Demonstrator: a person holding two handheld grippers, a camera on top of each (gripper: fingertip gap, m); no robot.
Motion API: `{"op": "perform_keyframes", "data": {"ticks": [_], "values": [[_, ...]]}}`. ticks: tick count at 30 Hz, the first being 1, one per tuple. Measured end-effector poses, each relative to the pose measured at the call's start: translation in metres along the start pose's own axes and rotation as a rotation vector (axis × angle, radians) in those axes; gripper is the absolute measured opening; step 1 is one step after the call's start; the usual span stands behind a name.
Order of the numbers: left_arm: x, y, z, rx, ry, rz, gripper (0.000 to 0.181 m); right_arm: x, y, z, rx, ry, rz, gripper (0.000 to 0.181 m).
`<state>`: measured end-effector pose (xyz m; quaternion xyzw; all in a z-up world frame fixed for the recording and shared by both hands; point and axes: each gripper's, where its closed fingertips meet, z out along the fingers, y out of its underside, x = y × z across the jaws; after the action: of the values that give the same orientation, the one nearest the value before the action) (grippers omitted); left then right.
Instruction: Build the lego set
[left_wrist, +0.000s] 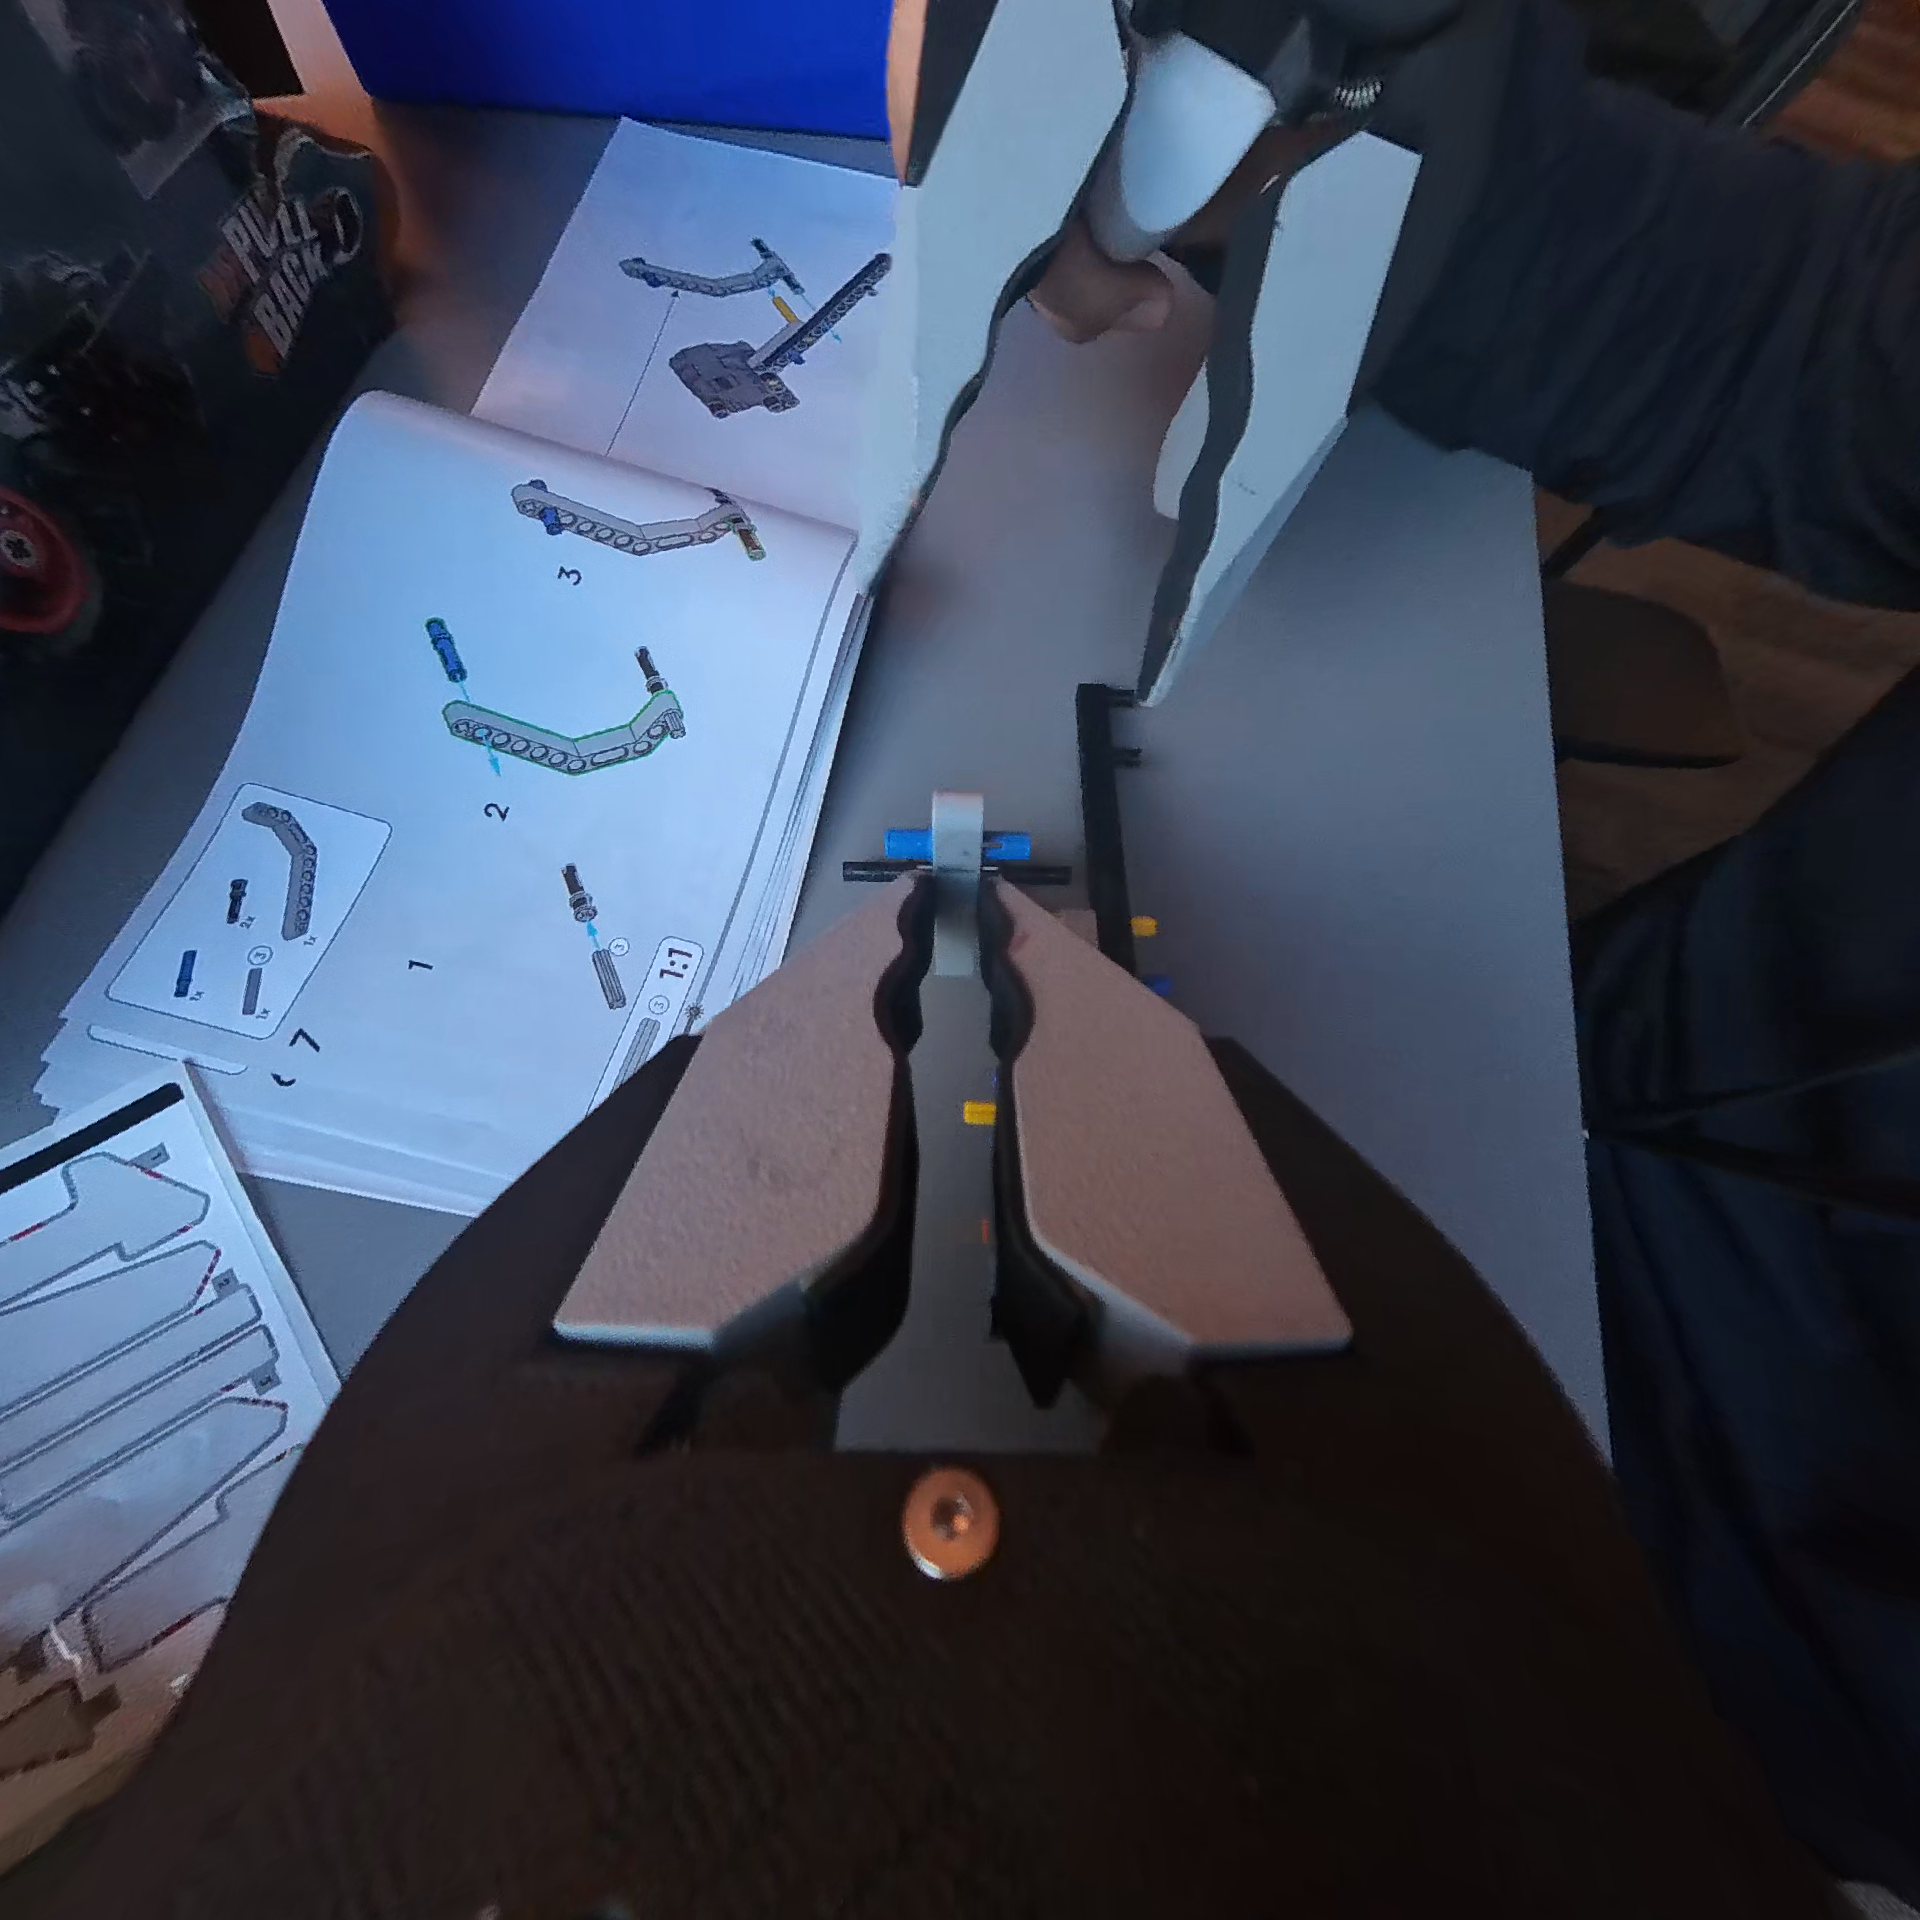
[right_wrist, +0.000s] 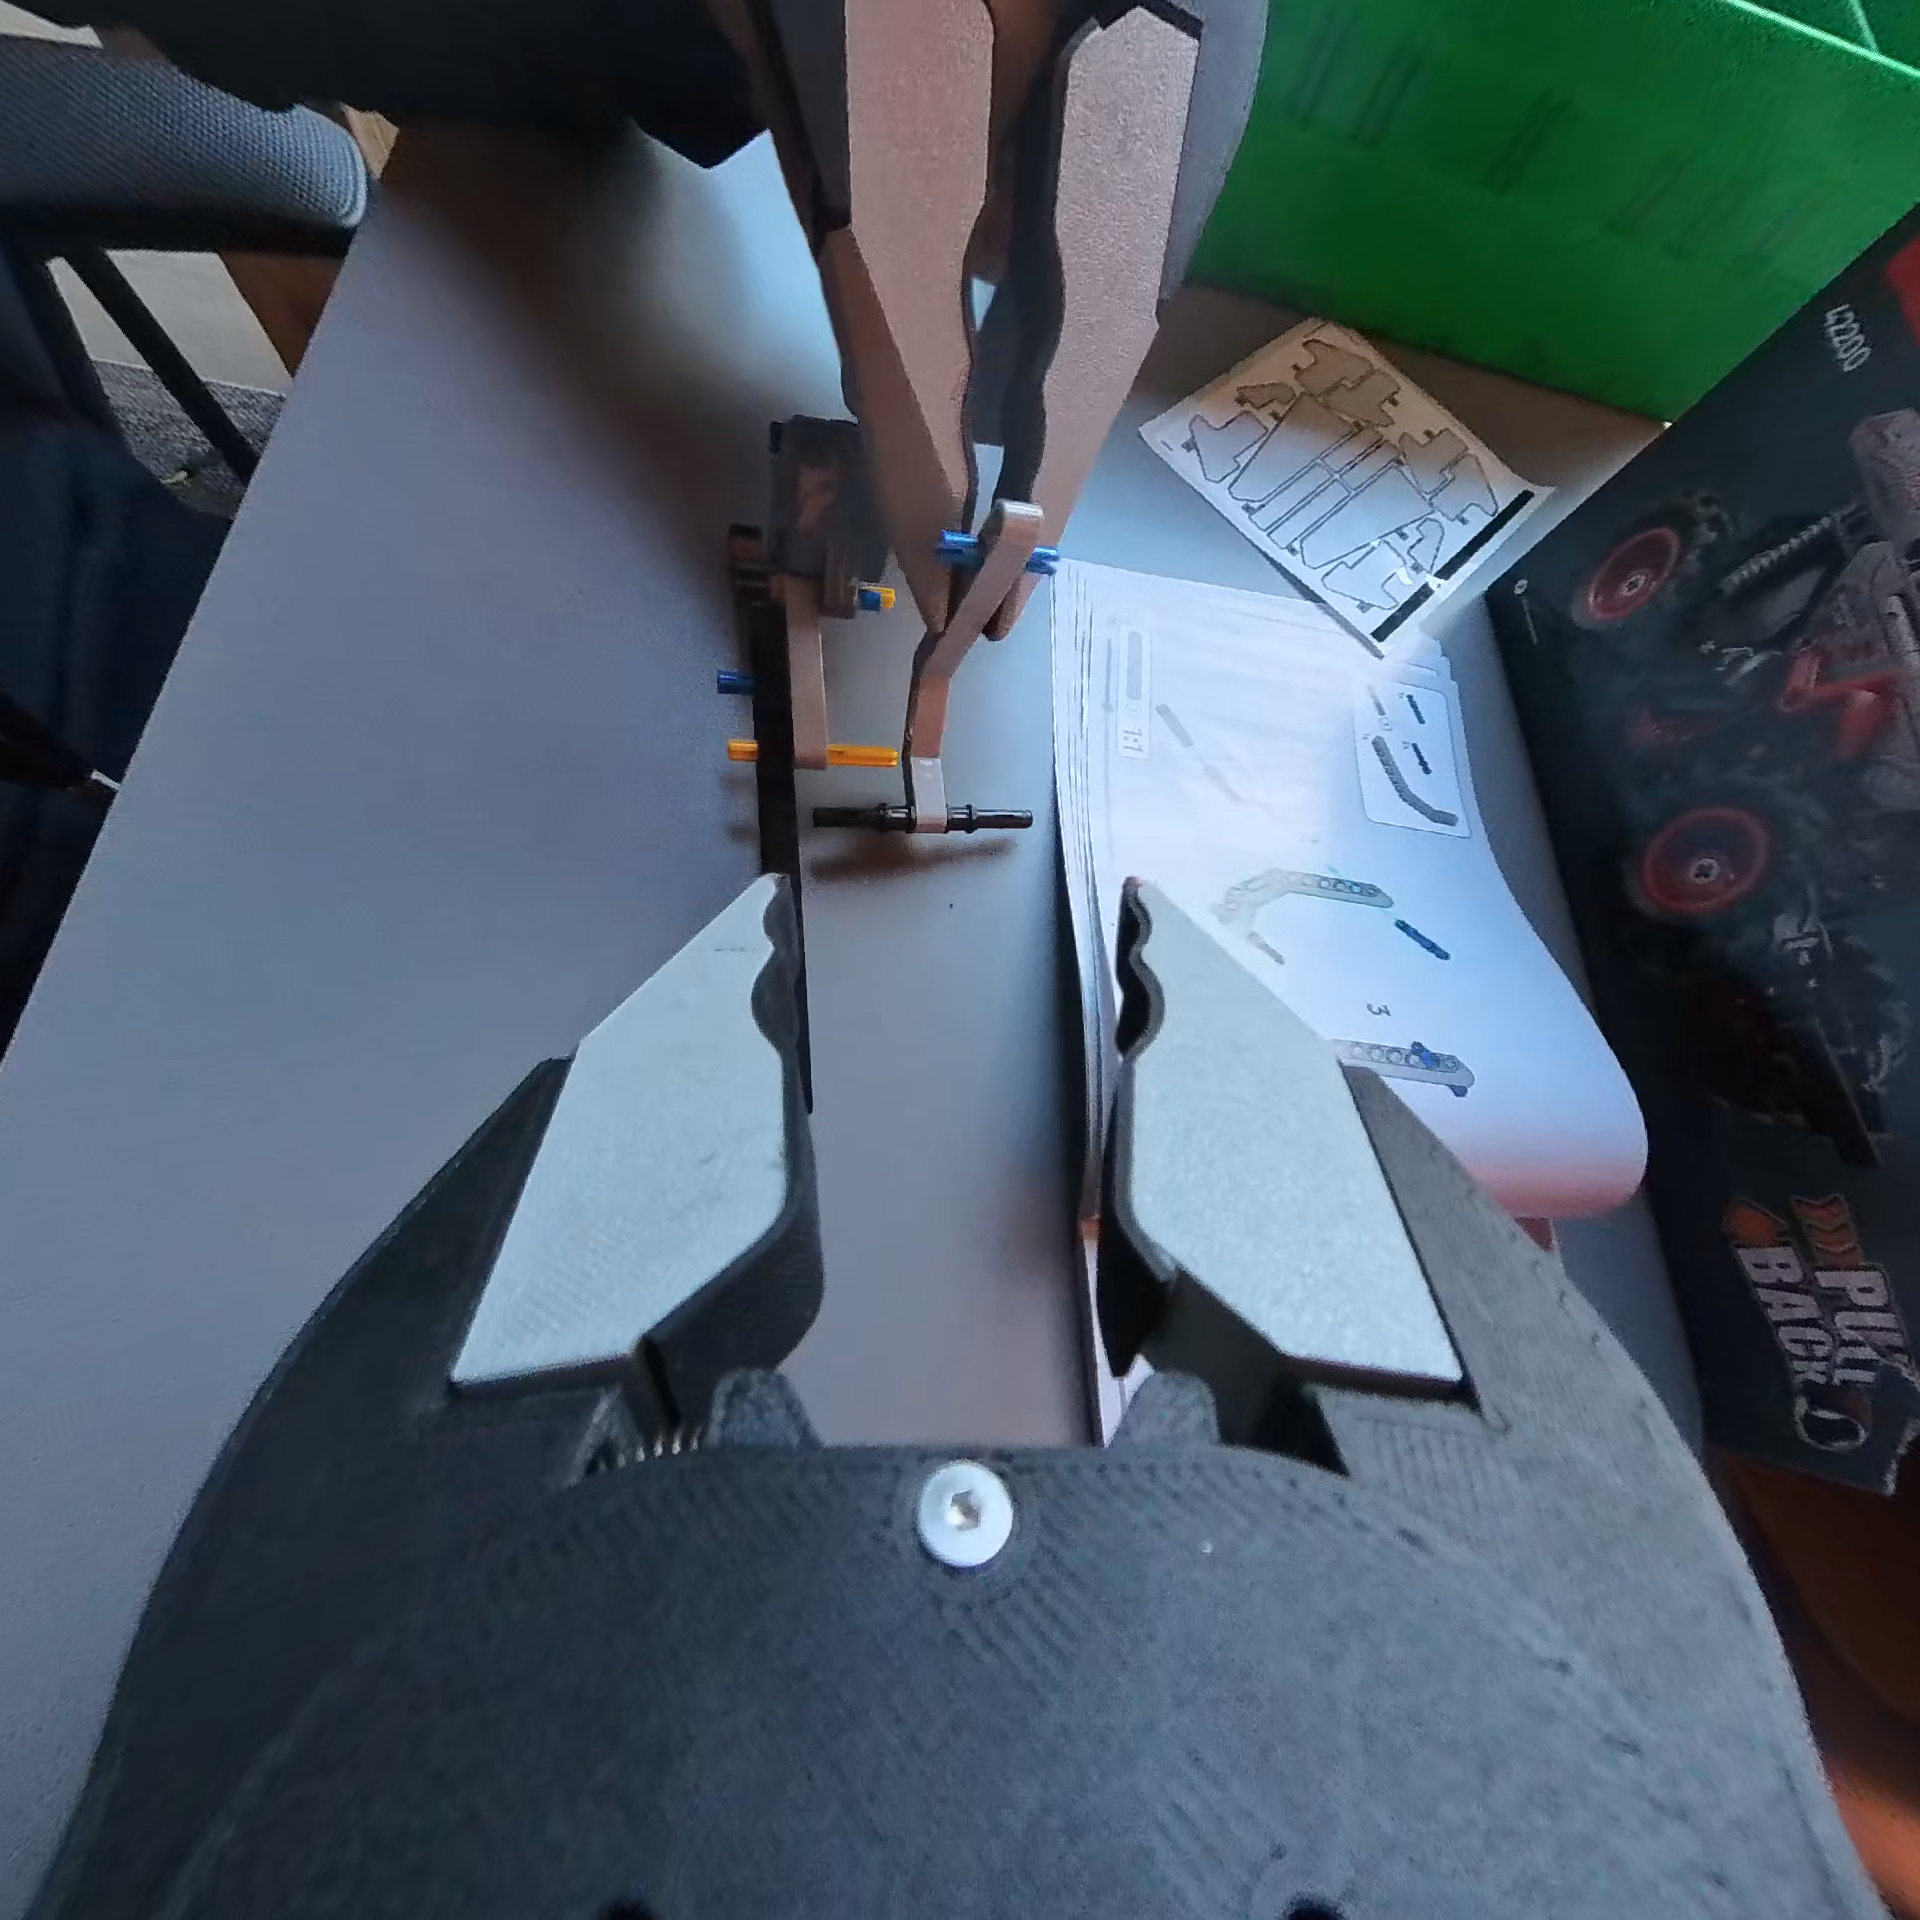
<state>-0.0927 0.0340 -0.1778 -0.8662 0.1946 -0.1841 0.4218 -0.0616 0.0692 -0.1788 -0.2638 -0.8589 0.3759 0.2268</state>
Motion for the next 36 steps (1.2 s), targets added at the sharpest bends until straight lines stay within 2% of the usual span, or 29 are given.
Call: {"op": "perform_keyframes", "data": {"ticks": [24, 29, 36], "values": [[0.006, -0.002, 0.001, 0.001, 0.013, 0.017, 0.006, -0.010, 0.007, 0.009, -0.037, -0.052, -0.008, 0.060], [0.008, -0.002, 0.001, -0.002, 0.006, 0.042, 0.006, -0.017, 0.002, 0.018, -0.012, -0.070, -0.025, 0.055], [0.011, -0.002, 0.002, -0.010, 0.000, 0.066, 0.006, -0.026, 0.016, 0.033, -0.087, -0.099, -0.043, 0.057]]}}
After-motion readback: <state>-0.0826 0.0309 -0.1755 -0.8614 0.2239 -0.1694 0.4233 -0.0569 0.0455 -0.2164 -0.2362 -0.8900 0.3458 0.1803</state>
